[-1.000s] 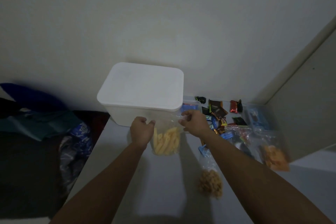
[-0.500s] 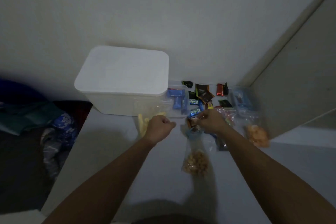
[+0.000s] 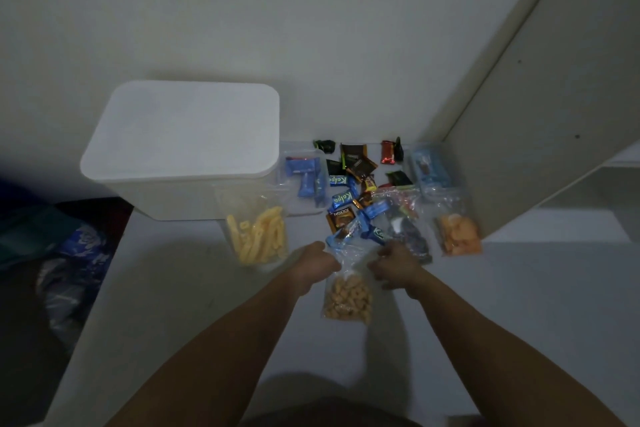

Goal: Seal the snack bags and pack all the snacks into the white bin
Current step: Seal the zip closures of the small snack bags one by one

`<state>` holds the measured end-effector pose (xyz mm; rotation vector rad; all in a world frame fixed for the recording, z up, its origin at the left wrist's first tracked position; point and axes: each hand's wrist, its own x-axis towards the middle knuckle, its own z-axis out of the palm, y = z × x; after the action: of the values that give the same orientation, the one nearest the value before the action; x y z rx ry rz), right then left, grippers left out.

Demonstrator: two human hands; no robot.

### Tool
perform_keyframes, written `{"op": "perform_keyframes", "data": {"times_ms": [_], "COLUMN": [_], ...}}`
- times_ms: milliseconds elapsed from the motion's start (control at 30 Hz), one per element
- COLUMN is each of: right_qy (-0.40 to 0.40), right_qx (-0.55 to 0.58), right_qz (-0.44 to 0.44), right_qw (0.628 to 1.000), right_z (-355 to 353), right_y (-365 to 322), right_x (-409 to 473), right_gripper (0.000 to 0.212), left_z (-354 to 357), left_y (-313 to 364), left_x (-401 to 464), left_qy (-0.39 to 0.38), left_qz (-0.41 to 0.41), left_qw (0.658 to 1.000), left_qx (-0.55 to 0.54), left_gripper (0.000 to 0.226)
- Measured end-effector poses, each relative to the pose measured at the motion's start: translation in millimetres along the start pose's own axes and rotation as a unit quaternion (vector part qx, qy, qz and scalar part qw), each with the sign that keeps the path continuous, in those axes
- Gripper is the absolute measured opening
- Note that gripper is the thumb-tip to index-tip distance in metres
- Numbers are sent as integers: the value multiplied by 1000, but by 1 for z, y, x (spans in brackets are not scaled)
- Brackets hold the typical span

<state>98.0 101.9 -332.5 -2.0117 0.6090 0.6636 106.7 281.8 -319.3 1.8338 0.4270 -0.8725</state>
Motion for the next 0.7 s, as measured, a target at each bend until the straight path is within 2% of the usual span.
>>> {"op": "perform_keyframes", "data": {"times_ms": [67,200,333,433,500,700], "right_qy": [22,66,71,84,87,104], "right_qx": [54,104,87,118,147,131], "right_qz": [-7,-68,-166,-206,-228,-297], "right_qw": [998,990,980,968,959,940], "right_z": [1,-4,-14,-19,-22,-24], "right_y": [2,-6,-25,-39,-48,-74], "right_x": [3,-1,-20,-26,-29,-41], "right_gripper": [31,9,10,5,8,13], "left_z": [0,-6,-15,-24,-30,-37], "left_y": [-1,-3,2,13,20,45], "left_x": [0,-1,-9,-18,-25,-40], "left_qy": [25,107,174,218,228,255], "left_qz": [12,108,177,232,258,299], "left_qw": [999,986,966,946,936,915], "left_qx": [-37,-70,-76,-69,-78,-96], "left_gripper": [62,16,18,20,23,26]}}
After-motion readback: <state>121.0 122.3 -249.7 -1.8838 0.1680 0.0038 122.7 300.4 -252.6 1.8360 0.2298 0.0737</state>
